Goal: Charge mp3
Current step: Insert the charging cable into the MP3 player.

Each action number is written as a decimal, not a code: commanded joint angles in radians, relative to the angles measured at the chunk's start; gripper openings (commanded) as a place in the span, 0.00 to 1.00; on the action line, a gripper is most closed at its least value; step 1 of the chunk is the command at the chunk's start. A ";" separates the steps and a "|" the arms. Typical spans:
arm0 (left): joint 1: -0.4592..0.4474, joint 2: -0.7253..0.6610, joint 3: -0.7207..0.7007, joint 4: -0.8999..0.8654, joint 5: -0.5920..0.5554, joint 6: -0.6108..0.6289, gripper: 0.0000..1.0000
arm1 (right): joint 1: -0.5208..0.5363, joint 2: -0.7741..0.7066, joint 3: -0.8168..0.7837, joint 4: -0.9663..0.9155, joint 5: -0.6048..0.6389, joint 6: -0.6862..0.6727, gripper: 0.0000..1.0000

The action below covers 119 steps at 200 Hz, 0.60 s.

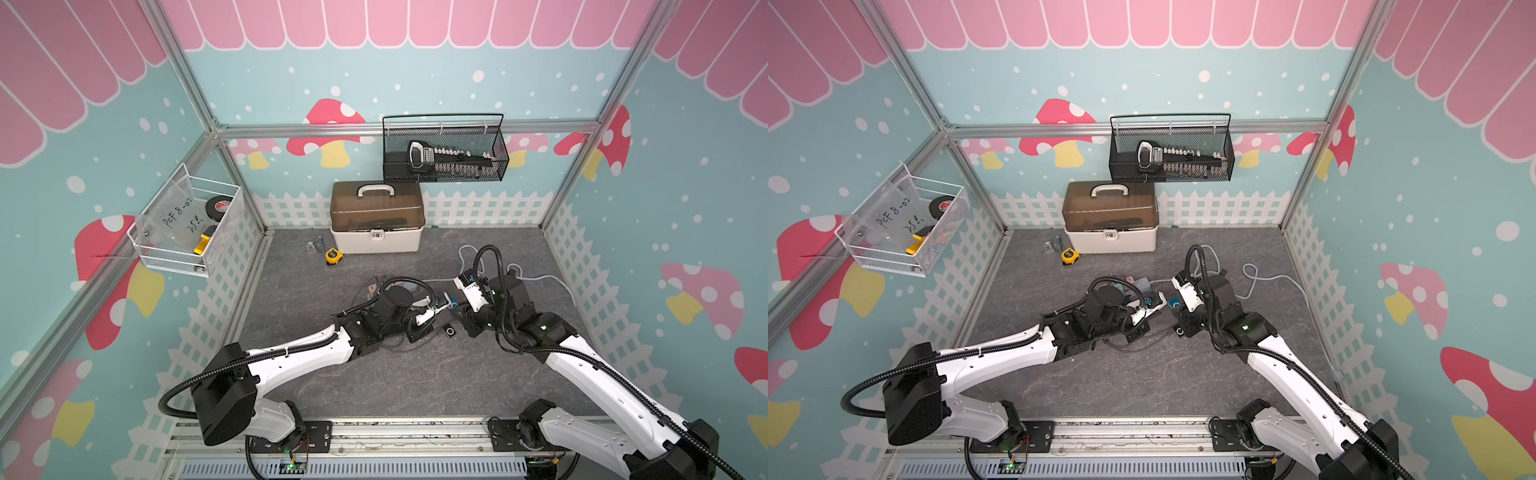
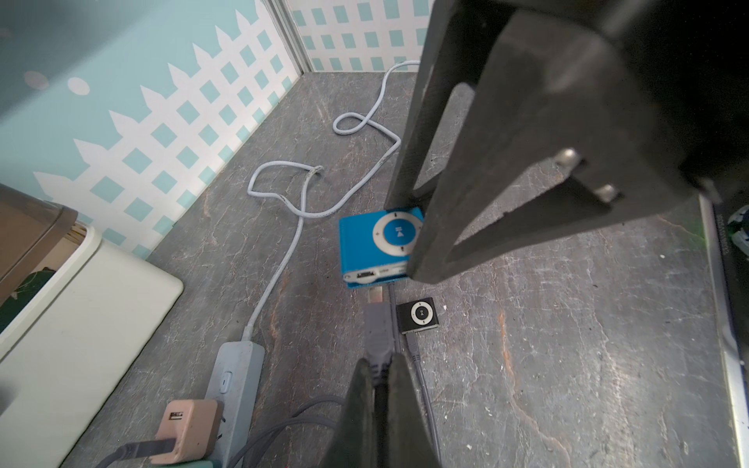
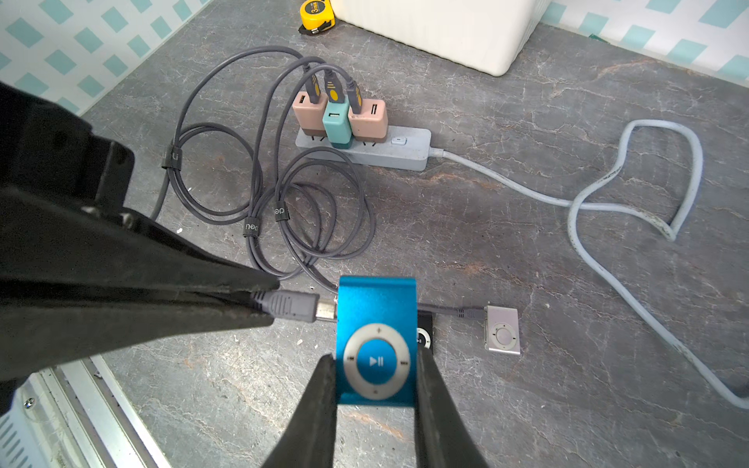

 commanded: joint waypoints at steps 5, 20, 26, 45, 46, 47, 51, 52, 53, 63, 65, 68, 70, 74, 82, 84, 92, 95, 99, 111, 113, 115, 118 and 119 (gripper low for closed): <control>-0.005 0.003 0.034 0.022 -0.002 -0.001 0.00 | 0.007 -0.001 0.003 -0.015 0.019 -0.012 0.03; -0.005 -0.005 0.031 0.017 0.001 -0.001 0.00 | 0.007 -0.002 0.001 -0.019 0.037 -0.012 0.03; -0.005 -0.008 0.029 0.017 -0.001 -0.001 0.00 | 0.007 -0.002 0.002 -0.019 0.039 -0.012 0.03; -0.005 -0.009 0.031 0.018 -0.002 -0.001 0.00 | 0.006 0.005 0.001 -0.019 0.038 -0.013 0.03; -0.005 -0.009 0.031 0.018 -0.002 -0.001 0.00 | 0.007 0.005 0.001 -0.019 0.038 -0.014 0.03; -0.005 -0.009 0.030 0.018 -0.003 -0.001 0.00 | 0.006 0.006 0.002 -0.019 0.037 -0.014 0.03; -0.005 -0.006 0.033 0.018 -0.004 -0.001 0.00 | 0.007 0.008 0.002 -0.019 0.033 -0.015 0.03; -0.005 -0.006 0.034 0.018 -0.004 -0.001 0.00 | 0.006 0.009 0.002 -0.019 0.032 -0.016 0.03; -0.006 -0.005 0.034 0.018 -0.004 -0.001 0.00 | 0.007 0.009 0.003 -0.019 0.031 -0.015 0.03; -0.005 0.000 0.037 0.018 -0.006 -0.001 0.00 | 0.006 0.012 0.004 -0.015 0.020 -0.016 0.03; -0.005 0.001 0.038 0.020 -0.007 -0.001 0.00 | 0.006 0.012 0.004 -0.014 0.017 -0.017 0.03; -0.005 0.003 0.038 0.022 -0.007 -0.001 0.00 | 0.006 0.013 0.004 -0.014 0.016 -0.016 0.03; -0.005 0.003 0.038 0.023 -0.007 -0.001 0.00 | 0.006 0.014 0.005 -0.014 0.016 -0.016 0.03; -0.005 0.004 0.039 0.024 -0.008 -0.001 0.00 | 0.006 0.014 0.005 -0.013 0.016 -0.014 0.03; -0.005 0.006 0.039 0.029 -0.009 -0.001 0.00 | 0.006 0.014 0.003 -0.013 0.011 -0.014 0.03; -0.005 0.006 0.040 0.031 -0.009 -0.001 0.00 | 0.007 0.014 0.003 -0.013 0.009 -0.014 0.03; -0.005 0.010 0.042 0.030 -0.011 -0.001 0.00 | 0.006 0.012 0.002 -0.013 0.007 -0.013 0.03; -0.005 0.011 0.044 0.030 -0.012 -0.001 0.00 | 0.007 0.012 0.001 -0.012 0.005 -0.012 0.03; -0.005 0.012 0.041 0.033 -0.011 0.000 0.00 | 0.007 0.011 0.000 -0.010 0.003 -0.012 0.03; -0.005 0.017 0.044 0.034 -0.012 0.001 0.00 | 0.007 0.006 -0.001 -0.007 0.002 -0.009 0.03; -0.005 0.018 0.044 0.033 -0.012 0.001 0.00 | 0.007 0.006 -0.001 -0.007 0.002 -0.009 0.03; -0.005 0.018 0.044 0.033 -0.012 0.001 0.00 | 0.007 0.006 -0.001 -0.006 0.002 -0.008 0.03; -0.005 0.020 0.044 0.035 -0.012 0.001 0.00 | 0.007 0.005 -0.001 -0.005 0.002 -0.009 0.03; -0.005 0.020 0.044 0.034 -0.011 0.001 0.00 | 0.007 0.004 0.000 -0.005 0.002 -0.010 0.03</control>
